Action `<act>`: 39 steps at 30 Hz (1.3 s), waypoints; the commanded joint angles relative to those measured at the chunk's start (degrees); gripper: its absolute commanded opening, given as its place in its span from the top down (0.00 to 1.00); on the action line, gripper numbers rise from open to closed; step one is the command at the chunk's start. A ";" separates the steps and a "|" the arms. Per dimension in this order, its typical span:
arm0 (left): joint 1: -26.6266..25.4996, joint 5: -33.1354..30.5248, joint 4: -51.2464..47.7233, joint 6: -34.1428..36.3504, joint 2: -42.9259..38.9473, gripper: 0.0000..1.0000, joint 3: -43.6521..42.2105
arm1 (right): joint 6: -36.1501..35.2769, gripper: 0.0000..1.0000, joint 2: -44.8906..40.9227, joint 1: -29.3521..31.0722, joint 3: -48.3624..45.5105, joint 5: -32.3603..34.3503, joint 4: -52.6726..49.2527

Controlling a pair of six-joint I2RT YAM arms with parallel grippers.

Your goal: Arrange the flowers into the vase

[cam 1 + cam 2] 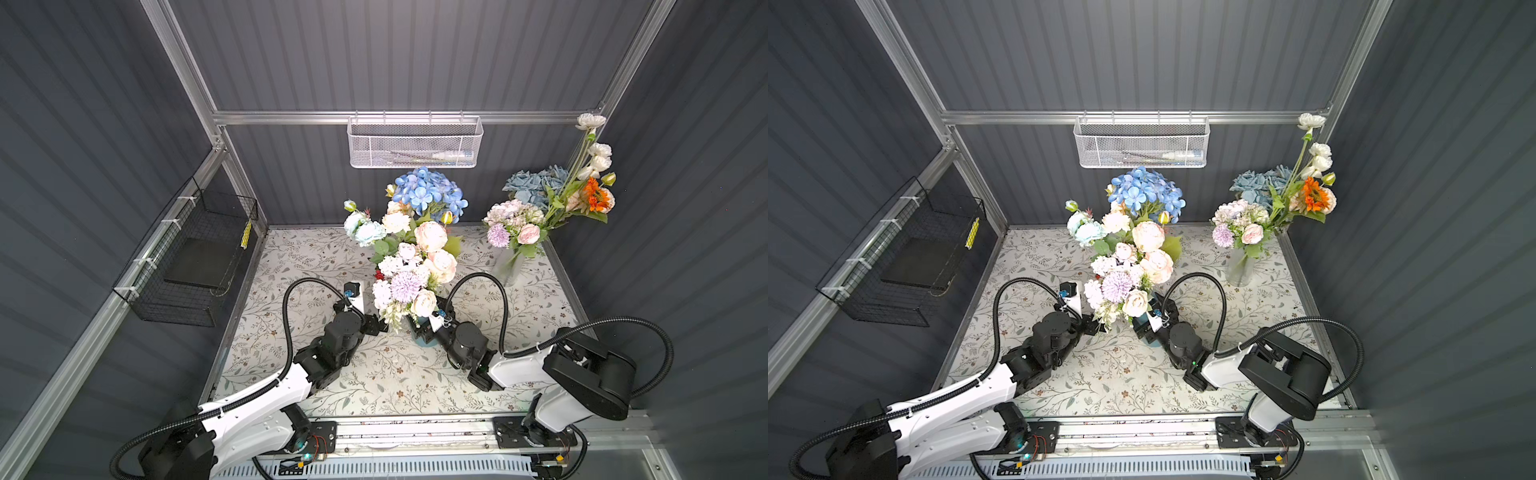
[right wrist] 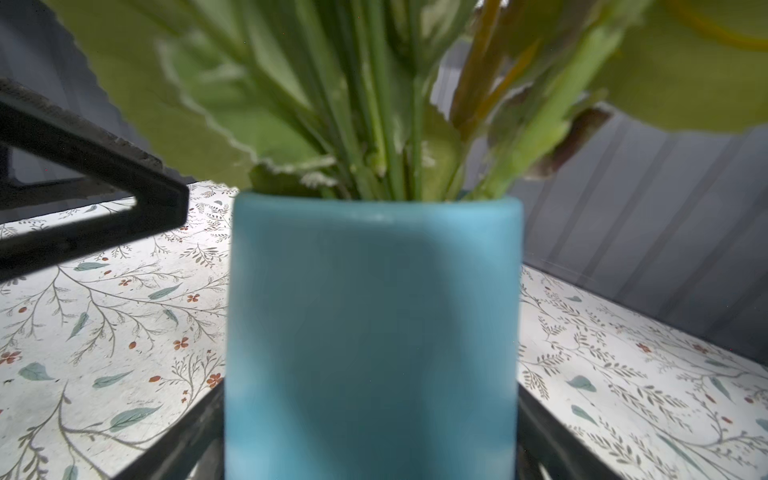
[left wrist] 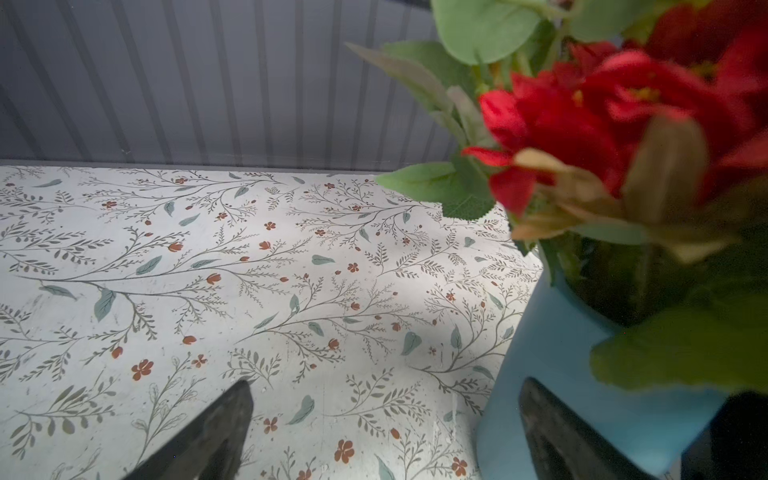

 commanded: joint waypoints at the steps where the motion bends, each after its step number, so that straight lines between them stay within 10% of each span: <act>1: 0.44 -1.43 1.34 0.14 -0.40 0.00 -0.40 | -2.56 1.00 -1.10 -0.84 7.28 -2.05 13.42; 19: 15.25 2.66 12.20 4.72 29.35 0.00 15.53 | -1.57 1.00 6.21 -3.99 17.61 -8.78 13.50; 39: 19.36 13.44 15.43 11.61 37.23 0.00 25.66 | 2.80 1.00 12.83 -8.99 23.87 -18.87 13.46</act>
